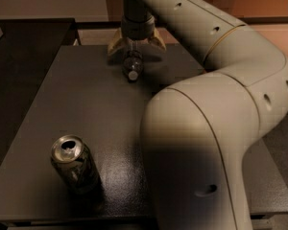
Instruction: Pick water bottle
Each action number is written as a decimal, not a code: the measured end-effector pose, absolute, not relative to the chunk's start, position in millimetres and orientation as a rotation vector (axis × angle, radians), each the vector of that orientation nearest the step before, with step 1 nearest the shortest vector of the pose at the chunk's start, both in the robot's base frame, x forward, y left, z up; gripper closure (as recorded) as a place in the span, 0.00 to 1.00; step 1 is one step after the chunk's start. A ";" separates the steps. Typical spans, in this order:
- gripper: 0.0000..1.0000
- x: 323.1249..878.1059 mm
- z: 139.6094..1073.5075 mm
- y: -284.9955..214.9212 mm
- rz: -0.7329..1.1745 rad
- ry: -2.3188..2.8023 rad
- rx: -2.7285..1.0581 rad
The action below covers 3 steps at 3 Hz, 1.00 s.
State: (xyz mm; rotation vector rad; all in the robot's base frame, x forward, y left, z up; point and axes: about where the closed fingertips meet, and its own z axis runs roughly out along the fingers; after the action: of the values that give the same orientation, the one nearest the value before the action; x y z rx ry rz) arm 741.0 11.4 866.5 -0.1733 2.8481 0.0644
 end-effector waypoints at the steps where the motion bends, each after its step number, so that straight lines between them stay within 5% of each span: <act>1: 0.00 744.9 854.7 10.9 0.026 2.878 -0.156; 3: 0.41 743.2 846.7 14.7 -0.010 2.896 -0.185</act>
Offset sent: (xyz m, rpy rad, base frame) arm 0.0028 -0.0004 -0.0225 -0.0749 0.0691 -0.0156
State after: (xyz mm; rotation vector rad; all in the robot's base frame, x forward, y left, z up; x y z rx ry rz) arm 743.2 14.7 846.7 -0.1850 2.8962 -0.0103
